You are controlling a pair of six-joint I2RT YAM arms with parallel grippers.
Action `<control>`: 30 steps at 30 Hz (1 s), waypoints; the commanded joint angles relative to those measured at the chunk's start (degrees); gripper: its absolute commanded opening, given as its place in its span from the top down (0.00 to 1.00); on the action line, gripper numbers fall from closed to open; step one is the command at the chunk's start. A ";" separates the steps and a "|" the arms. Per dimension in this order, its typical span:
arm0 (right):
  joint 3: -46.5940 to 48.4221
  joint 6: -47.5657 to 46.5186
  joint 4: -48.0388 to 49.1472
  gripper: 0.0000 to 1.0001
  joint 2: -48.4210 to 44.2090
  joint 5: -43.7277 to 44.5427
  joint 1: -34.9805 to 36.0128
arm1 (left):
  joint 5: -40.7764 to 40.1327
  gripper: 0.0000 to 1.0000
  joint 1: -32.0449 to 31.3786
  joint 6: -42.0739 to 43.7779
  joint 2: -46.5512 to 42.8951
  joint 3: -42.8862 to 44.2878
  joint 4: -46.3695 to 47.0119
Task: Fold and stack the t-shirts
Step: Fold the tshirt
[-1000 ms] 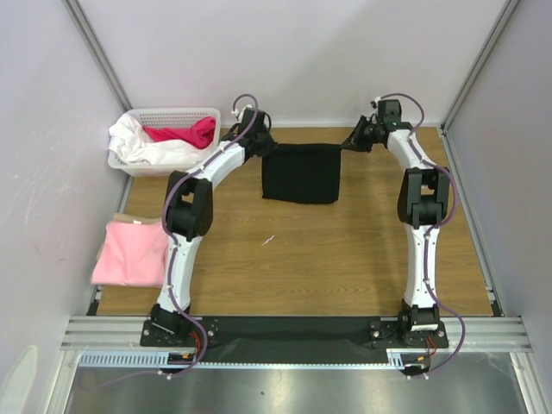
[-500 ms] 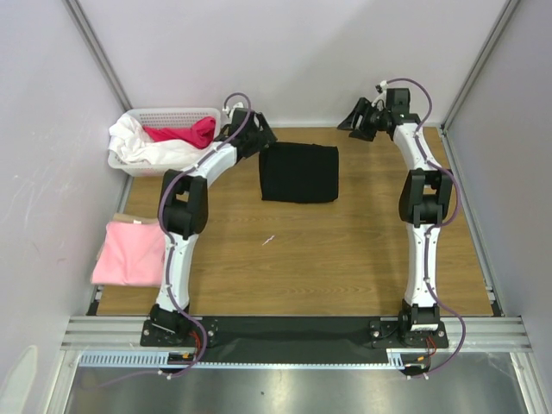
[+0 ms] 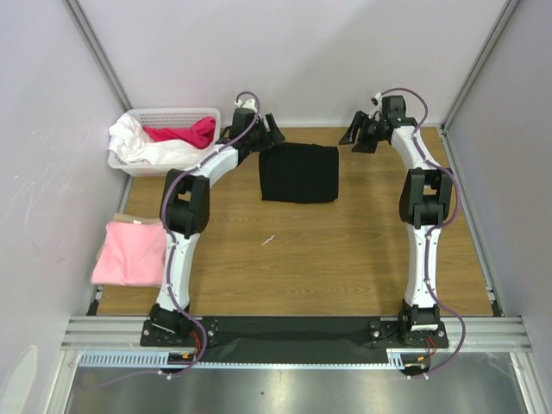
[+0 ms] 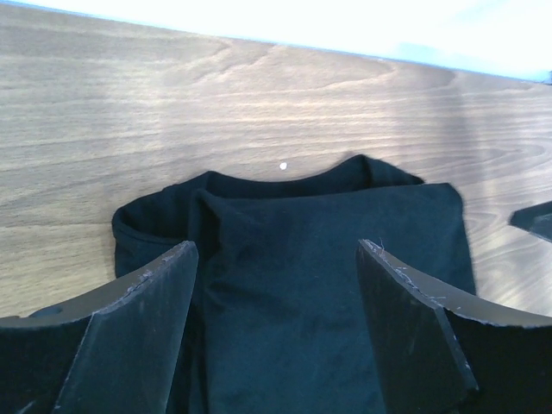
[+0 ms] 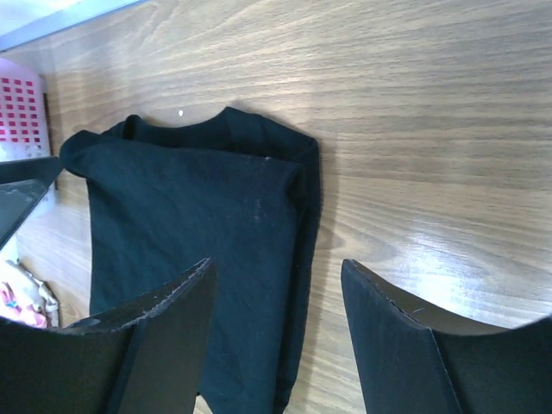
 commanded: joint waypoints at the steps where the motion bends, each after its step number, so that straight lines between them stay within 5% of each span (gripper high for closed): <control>1: 0.14 -0.66 1.60 0.34 -2.86 1.21 0.42 | -0.34 0.21 0.09 2.33 2.19 3.12 1.31; 13: 1.98 3.56 10.04 0.37 4.62 -0.63 2.44 | 1.33 0.47 0.09 1.81 5.19 4.62 3.42; 23: 2.25 4.26 10.57 0.42 6.03 -0.10 3.84 | 1.77 1.00 0.09 0.05 4.58 4.71 7.46; 30: 1.98 5.93 12.94 0.82 6.20 -2.13 4.63 | 0.89 1.00 0.09 0.13 2.03 2.25 8.25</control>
